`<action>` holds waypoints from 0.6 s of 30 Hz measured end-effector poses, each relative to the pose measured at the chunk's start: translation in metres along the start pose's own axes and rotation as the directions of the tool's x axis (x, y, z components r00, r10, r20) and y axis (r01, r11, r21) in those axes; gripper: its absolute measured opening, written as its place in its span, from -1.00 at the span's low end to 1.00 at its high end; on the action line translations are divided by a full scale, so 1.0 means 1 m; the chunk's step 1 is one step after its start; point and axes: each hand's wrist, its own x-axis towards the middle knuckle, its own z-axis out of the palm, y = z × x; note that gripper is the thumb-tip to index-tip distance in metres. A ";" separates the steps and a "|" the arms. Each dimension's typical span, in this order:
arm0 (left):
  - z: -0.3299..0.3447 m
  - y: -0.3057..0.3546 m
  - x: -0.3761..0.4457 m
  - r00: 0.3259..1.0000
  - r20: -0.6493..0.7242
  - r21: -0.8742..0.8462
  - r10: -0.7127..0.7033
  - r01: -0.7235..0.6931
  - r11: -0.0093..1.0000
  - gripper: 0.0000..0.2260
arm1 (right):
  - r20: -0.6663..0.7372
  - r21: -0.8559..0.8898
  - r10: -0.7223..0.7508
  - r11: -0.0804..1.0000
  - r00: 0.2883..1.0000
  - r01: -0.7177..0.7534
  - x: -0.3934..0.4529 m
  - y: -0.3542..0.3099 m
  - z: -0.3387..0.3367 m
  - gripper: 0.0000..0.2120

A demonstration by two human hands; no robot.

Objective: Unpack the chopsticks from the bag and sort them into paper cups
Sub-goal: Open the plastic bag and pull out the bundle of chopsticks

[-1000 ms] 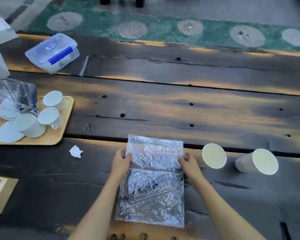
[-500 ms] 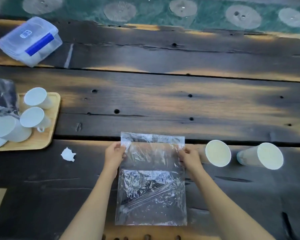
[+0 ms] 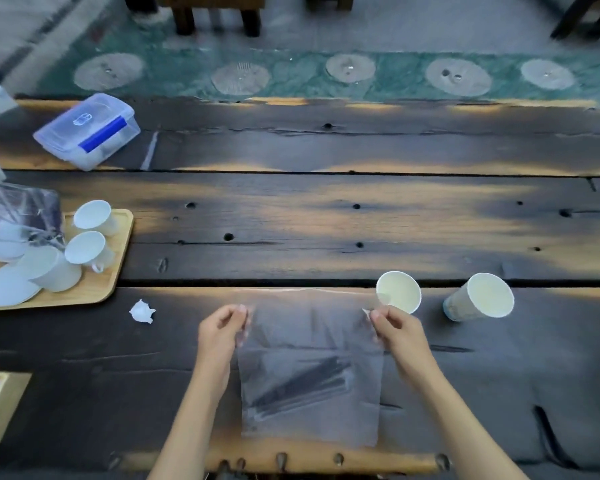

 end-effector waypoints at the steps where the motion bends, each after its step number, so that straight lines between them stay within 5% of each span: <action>1: 0.002 0.004 -0.011 1.000 0.015 -0.002 0.024 -0.024 1.000 -0.77 | 0.008 0.036 -0.003 0.999 1.000 0.003 -0.008 -0.002 -0.011 -0.74; 8: 0.025 0.025 -0.081 0.978 0.143 0.008 0.152 -0.155 0.988 -0.89 | 0.078 0.091 -0.005 0.996 0.997 -0.003 -0.051 -0.006 -0.073 -0.75; 18: 0.099 0.039 -0.151 0.978 0.109 -0.013 0.177 -0.177 0.984 -0.77 | 0.099 0.153 -0.116 0.983 0.988 0.101 -0.087 -0.011 -0.159 -0.89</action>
